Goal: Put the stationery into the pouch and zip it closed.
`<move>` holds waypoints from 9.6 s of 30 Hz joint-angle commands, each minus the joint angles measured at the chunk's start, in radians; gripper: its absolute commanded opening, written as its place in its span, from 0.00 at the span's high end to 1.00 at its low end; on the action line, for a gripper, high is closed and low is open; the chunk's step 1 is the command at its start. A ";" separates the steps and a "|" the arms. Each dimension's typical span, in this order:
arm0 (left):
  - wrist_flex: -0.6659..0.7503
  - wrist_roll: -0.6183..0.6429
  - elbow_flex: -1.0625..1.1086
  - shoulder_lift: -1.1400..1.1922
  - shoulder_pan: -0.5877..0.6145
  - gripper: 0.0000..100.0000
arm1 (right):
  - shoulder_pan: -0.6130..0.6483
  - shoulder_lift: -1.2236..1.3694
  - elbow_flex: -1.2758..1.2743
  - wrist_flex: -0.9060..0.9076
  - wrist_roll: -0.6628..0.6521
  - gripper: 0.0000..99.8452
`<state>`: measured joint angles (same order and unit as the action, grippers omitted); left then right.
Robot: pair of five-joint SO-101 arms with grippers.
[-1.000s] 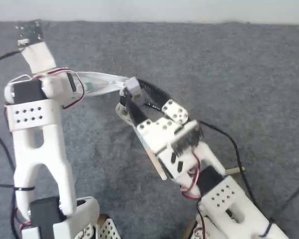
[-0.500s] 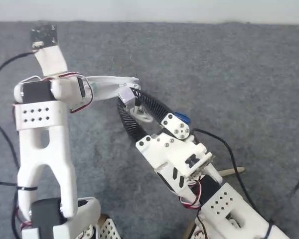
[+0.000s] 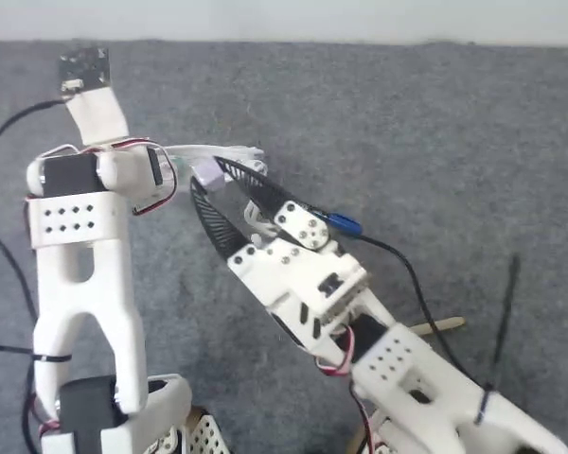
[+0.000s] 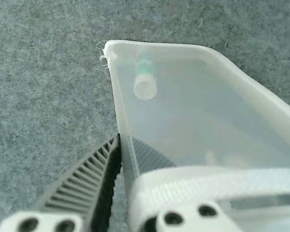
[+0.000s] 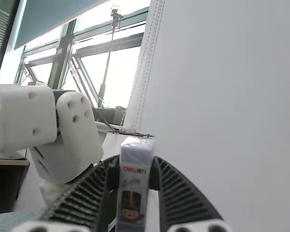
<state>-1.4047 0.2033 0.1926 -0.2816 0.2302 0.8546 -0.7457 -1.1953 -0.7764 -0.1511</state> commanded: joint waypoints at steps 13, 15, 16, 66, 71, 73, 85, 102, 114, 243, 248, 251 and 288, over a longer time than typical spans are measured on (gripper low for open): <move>0.031 -0.011 0.016 -0.055 -0.005 0.99 | -0.018 0.555 0.186 -0.369 -0.015 0.99; 0.031 -0.011 0.019 -0.058 -0.006 0.99 | -0.039 0.582 0.189 -0.366 -0.015 0.99; 0.029 -0.011 0.024 -0.063 -0.006 0.99 | -0.042 0.595 0.189 -0.366 -0.015 0.99; 0.037 -0.014 0.028 -0.063 0.032 0.99 | -0.263 -0.018 0.282 0.900 -0.005 0.85; 0.037 -0.014 0.027 -0.063 0.040 0.99 | -0.364 0.090 0.427 1.055 0.072 0.85; 0.040 -0.014 0.024 -0.063 0.060 0.99 | -0.392 0.159 0.489 1.106 0.112 0.85; 0.057 -0.014 0.024 -0.063 0.118 0.99 | -0.395 0.691 0.887 1.362 0.114 0.85; 0.057 -0.014 0.024 -0.064 0.141 0.99 | -0.320 1.158 1.174 1.394 -0.080 0.85; 0.052 -0.014 0.024 -0.064 0.137 0.99 | -0.306 1.297 1.261 1.405 -0.091 0.85; 0.078 -0.008 0.028 -0.063 0.120 0.99 | -0.042 -0.418 0.348 1.362 -0.084 0.99; 0.078 -0.008 0.028 -0.063 0.120 0.99 | -0.015 -0.495 0.324 1.356 -0.083 0.99; 0.078 -0.008 0.028 -0.063 0.118 0.99 | 0.016 -0.530 0.316 1.354 -0.083 0.99; 0.080 -0.009 0.050 -0.064 0.048 0.99 | 0.071 -0.496 -0.009 0.312 -0.014 0.99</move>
<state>-1.3556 0.2002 0.2493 -0.2954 0.2885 0.9206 -1.3472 -1.2935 -0.3867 -0.1603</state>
